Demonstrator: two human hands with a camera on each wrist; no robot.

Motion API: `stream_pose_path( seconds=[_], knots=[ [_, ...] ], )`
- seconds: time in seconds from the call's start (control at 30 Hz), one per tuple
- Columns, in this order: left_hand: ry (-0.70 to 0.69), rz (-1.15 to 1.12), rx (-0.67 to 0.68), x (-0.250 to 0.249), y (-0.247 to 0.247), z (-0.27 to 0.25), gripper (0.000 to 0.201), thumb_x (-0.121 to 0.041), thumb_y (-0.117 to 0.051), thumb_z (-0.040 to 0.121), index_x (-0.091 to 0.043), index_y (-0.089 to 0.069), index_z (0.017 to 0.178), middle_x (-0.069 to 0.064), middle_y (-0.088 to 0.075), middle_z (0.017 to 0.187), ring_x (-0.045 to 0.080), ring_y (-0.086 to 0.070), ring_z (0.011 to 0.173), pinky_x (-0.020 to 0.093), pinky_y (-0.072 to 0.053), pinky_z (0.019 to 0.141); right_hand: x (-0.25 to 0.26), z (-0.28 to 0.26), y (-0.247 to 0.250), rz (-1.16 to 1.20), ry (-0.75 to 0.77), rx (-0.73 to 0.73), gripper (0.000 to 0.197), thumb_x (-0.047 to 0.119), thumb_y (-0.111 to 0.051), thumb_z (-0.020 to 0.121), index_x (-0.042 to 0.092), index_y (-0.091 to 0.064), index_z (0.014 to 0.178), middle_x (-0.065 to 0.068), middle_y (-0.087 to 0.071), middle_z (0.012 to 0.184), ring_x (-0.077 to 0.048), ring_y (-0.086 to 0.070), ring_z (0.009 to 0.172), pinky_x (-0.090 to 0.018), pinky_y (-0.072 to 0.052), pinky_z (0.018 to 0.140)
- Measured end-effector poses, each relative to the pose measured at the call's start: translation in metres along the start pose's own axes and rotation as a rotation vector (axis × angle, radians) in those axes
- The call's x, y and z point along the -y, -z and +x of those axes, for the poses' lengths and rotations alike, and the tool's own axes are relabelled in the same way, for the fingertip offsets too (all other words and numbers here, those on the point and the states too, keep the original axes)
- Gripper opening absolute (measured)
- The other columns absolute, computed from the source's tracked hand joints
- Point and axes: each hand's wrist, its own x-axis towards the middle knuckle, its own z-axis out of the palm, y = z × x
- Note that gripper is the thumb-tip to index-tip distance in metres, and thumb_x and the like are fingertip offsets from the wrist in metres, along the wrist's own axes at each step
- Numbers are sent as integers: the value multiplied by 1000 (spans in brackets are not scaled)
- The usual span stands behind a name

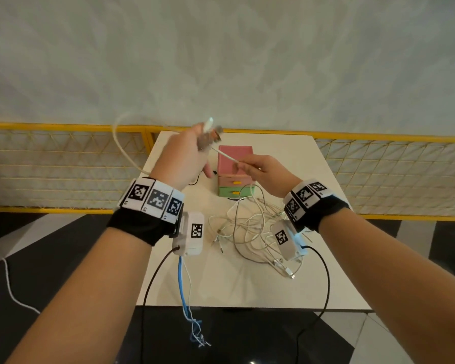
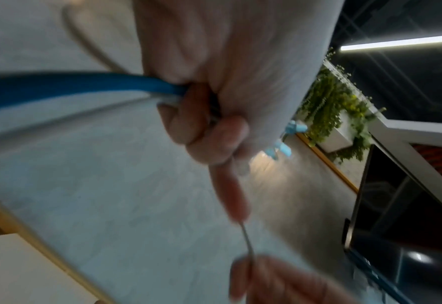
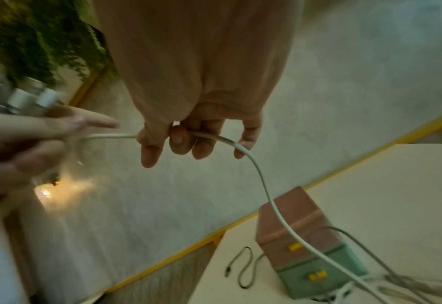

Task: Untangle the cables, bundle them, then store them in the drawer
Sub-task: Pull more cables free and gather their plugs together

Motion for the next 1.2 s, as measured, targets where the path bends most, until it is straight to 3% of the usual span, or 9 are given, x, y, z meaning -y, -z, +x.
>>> stream_pose_path(
  seconds=[0.1,0.33,0.5,0.63,0.73,0.83,1.0,1.07,1.2],
  knots=[
    [14,18,142,3,-13,0,16,-24,-45,100,-19,-60,101,6,-71,62,9,-42,29,21,-38,40,20,7,2,-6,98,5,24,18,-44,99,8,-65,92,14,-45,63,0,-42,55,-14,-32,58],
    [-33,-369,-248,7,14,7,19,-20,-53,96,-29,-63,82,-1,-53,60,17,-47,45,24,-31,44,-15,-6,-2,25,-18,35,28,26,-35,101,22,-63,96,-3,-58,75,-8,-52,65,-25,-43,72],
    [-54,-441,-312,-4,12,-1,19,-17,-52,98,-28,-60,85,-5,-59,54,12,-39,33,21,-30,39,-9,0,-4,-54,-35,95,27,26,-39,100,18,-64,106,19,-57,79,-9,-55,66,-23,-45,70],
    [-55,-149,-76,-4,1,-2,34,-14,-45,99,-32,-53,126,4,-71,67,4,-43,30,22,-36,38,10,4,-3,-13,16,31,27,17,-41,100,4,-64,104,21,-51,58,9,-49,56,-7,-36,58],
    [-32,19,106,-2,-13,-3,17,-26,-46,100,-21,-62,105,7,-71,72,2,-44,28,23,-37,41,29,10,-3,3,117,10,23,17,-41,100,6,-60,94,16,-47,67,6,-45,55,-11,-33,56],
    [-35,-40,-24,-2,-5,-2,17,-21,-50,98,-23,-63,88,1,-62,55,5,-52,41,25,-39,52,25,9,0,-45,105,7,21,19,-36,102,17,-55,93,15,-45,69,5,-44,57,-12,-34,57],
    [-52,-158,-421,-5,40,3,20,-22,-54,96,-21,-59,77,-4,-57,52,2,-49,38,21,-40,51,-19,-14,-1,-161,-34,73,27,16,-33,102,7,-58,103,17,-46,76,3,-44,66,-15,-32,64],
    [-27,-145,-340,-7,41,4,18,-19,-51,97,-21,-61,82,1,-63,55,3,-46,33,23,-37,48,-23,-13,-3,-156,-27,79,26,15,-34,101,8,-59,103,9,-55,88,-4,-48,73,-17,-33,68],
    [19,-118,-130,-3,14,4,39,-8,-44,95,-25,-46,130,6,-70,61,12,-46,34,26,-37,38,-15,-1,0,-125,19,-10,25,14,-37,101,11,-61,106,-5,-64,103,-16,-55,88,-21,-39,74]
  ],
)
